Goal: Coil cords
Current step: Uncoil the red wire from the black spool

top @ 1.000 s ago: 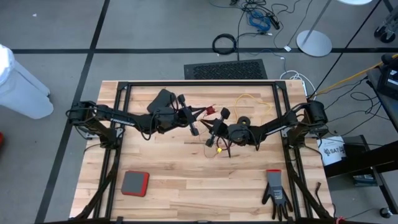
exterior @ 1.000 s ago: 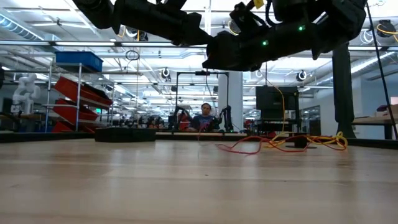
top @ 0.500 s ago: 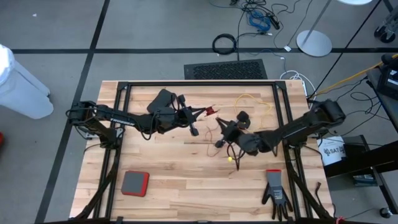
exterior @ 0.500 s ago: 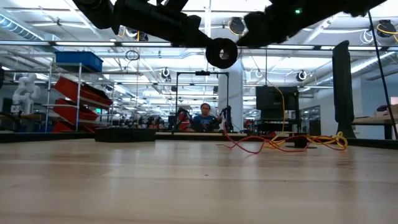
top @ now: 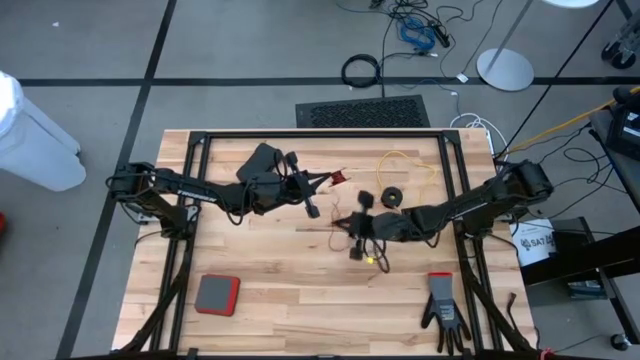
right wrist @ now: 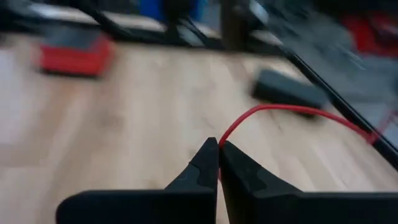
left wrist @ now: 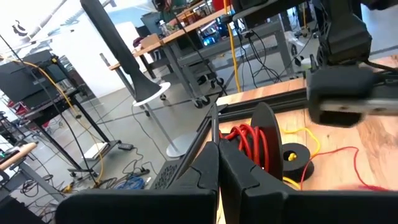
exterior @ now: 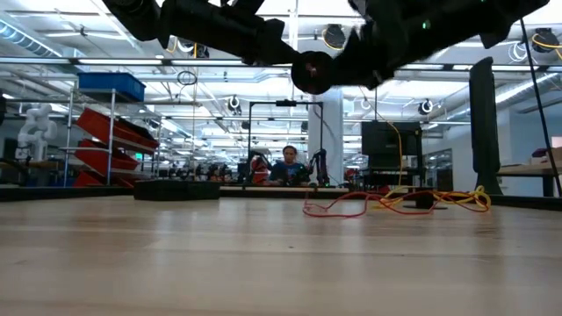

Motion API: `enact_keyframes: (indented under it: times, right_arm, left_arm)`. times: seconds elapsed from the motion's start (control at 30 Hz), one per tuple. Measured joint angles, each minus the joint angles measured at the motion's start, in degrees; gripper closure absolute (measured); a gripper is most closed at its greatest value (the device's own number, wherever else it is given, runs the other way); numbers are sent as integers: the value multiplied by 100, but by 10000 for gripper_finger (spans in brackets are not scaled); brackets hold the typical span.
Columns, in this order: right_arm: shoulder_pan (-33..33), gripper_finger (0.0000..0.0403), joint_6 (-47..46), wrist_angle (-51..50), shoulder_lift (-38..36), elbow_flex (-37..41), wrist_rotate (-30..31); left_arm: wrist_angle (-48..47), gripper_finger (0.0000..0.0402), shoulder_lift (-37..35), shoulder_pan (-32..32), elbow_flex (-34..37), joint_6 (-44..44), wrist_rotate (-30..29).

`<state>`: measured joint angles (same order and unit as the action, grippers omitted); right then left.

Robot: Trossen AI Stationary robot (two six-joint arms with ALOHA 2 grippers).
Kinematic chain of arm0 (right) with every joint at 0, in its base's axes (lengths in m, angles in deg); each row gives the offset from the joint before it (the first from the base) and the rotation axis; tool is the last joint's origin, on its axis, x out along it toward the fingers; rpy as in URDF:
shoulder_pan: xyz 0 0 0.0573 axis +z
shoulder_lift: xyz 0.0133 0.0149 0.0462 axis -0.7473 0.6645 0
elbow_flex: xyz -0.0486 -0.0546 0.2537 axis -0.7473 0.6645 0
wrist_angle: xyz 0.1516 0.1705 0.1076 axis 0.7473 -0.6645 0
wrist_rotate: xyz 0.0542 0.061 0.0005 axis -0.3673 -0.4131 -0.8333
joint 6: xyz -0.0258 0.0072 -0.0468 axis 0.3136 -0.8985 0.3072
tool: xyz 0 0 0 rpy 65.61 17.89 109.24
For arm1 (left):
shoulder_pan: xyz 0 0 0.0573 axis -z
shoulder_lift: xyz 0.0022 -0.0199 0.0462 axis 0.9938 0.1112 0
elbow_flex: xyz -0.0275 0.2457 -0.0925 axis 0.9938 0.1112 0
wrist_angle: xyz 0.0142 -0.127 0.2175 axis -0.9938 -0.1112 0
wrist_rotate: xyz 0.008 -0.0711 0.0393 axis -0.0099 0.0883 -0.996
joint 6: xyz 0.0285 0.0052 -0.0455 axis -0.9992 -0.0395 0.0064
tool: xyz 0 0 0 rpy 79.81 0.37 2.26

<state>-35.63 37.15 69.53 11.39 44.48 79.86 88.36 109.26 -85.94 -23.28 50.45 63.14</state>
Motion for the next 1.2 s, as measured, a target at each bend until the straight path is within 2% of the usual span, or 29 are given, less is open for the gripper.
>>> enact_keyframes:
  times: [0.13, 0.2, 0.4, 0.47, 0.57, 0.63, 0.73, 0.83, 0.9, 1.03, 1.2]
  right_arm:
    - [202, 403, 569, 359, -125, 0, -67]
    - [355, 403, 767, 395, -282, 0, 222]
    - [1025, 403, 1407, 135, -788, 0, 2117]
    - [1249, 403, 1448, -16, -961, -2, 2939]
    - [1472, 403, 969, -874, -1253, -2, 4249]
    - [1525, 403, 164, -1818, -1453, -2, 4700]
    - [1445, 403, -1522, -3347, -1706, -2, 4472]
    - [1196, 403, -2938, -4577, -1744, -2, 3694]
    - [1010, 403, -3506, -5009, -1652, -1, 3075]
    - [686, 403, -3563, -4942, -1306, 0, 2037]
    - [403, 398, -2689, -3975, -861, 0, 824]
  left_arm:
    - [-89, 402, 0, 0, 2, 0, -2]
    - [-99, 402, 0, 0, 1, -2, -1]
    - [-126, 402, 0, -1, 1, -4, -2]
    - [-137, 402, 0, -2, 2, -4, -2]
    - [-139, 402, 0, 0, 2, -4, -2]
    - [-139, 402, 0, -2, 2, -2, -2]
    - [-137, 402, 0, -2, 2, -2, -2]
    - [-108, 402, 0, -2, 2, -1, -2]
    - [-62, 402, 0, 0, 2, 0, 4]
    - [-18, 402, 0, -2, 0, 2, 26]
    - [-19, 402, 0, -1, 2, 2, 46]
